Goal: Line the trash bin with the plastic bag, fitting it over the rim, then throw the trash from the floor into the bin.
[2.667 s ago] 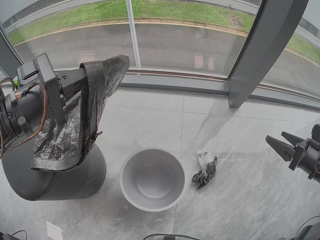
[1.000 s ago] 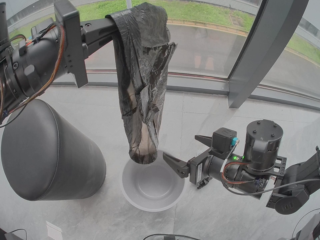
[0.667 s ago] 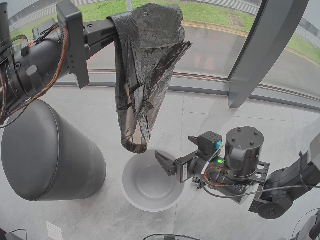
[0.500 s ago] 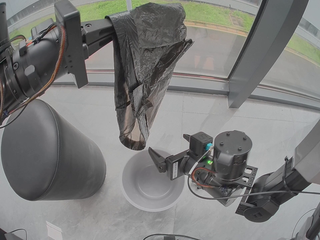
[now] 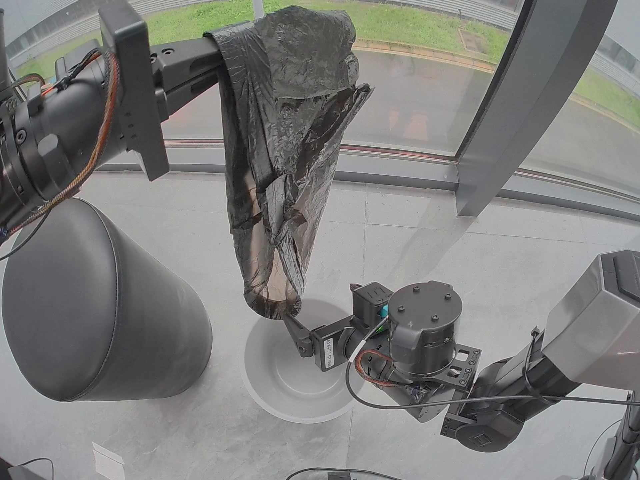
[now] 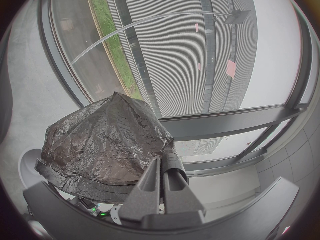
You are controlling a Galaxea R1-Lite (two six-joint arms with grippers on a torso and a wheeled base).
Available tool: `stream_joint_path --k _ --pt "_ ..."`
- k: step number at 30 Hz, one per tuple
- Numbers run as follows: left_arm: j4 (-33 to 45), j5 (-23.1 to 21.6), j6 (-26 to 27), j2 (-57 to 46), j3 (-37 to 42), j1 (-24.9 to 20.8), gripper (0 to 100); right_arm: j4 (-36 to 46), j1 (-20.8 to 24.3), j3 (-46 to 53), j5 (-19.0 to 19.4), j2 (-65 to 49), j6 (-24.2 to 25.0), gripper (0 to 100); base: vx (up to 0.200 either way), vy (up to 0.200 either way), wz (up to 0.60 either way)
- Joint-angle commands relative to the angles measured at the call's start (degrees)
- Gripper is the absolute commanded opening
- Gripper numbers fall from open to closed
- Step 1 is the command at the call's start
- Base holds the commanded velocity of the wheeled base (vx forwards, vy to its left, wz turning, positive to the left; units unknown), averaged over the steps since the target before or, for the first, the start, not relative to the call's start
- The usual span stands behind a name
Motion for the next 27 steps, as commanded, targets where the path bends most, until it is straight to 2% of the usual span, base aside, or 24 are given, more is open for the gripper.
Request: stream_joint_path --k 1,5,10,27 --pt "0.0 -0.2 -0.8 -1.6 1.1 -0.4 0 -0.1 0.1 -0.5 -0.1 0.8 0.0 100 0.000 0.000 0.00" --pt "0.0 -0.3 -1.0 -3.3 3.2 -1.6 0 -0.1 0.1 -0.7 -0.6 1.1 0.0 100 0.000 0.000 0.00" --pt "0.1 -0.5 -1.1 -5.1 5.7 -2.4 0 -0.1 -0.2 -2.8 -4.5 1.7 -0.4 100 0.000 0.000 0.00" --pt "0.0 -0.6 -2.2 -7.1 9.1 -5.2 0 -1.5 -0.5 -5.7 -4.9 5.6 -4.8 100 0.000 0.000 0.00"
